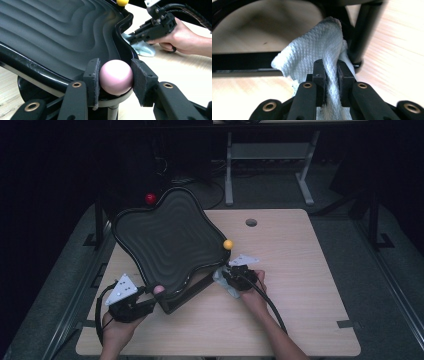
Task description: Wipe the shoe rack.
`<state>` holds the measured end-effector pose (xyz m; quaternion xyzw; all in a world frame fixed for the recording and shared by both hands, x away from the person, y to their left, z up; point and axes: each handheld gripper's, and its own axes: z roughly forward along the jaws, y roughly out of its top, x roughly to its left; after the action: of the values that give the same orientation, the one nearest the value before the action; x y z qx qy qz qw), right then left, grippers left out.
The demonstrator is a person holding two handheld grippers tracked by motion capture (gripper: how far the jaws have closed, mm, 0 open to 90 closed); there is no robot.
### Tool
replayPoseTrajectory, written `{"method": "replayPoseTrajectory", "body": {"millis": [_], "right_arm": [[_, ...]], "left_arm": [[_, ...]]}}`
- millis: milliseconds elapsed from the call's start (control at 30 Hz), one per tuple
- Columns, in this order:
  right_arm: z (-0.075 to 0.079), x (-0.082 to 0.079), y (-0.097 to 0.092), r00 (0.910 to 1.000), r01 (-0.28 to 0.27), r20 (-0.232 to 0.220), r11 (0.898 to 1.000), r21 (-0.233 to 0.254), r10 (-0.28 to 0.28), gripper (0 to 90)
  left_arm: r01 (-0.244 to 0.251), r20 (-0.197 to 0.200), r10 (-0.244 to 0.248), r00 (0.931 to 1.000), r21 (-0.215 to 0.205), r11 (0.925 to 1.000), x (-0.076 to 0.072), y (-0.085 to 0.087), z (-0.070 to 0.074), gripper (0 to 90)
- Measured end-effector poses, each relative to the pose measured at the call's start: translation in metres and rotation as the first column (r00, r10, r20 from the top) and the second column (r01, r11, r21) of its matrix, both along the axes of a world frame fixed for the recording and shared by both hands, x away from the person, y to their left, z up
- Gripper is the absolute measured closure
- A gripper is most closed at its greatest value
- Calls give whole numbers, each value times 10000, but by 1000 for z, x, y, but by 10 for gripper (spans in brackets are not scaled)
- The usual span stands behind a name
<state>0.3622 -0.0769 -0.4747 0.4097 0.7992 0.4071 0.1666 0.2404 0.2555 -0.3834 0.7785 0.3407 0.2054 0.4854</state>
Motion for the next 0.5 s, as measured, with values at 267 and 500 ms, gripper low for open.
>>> {"method": "replayPoseTrajectory", "body": {"millis": [267, 500], "right_arm": [[1, -8, -24, 9995, 243, -188, 9996, 167, -240, 804], [13, -4, -43, 9971, 754, -106, 9961, 465, -750, 806]], "left_arm": [[-202, 43, 202, 9998, 12, 9998, 1, 6, 0, 600], [-571, 79, 572, 9983, -37, 9984, 2, 14, 0, 599]]}}
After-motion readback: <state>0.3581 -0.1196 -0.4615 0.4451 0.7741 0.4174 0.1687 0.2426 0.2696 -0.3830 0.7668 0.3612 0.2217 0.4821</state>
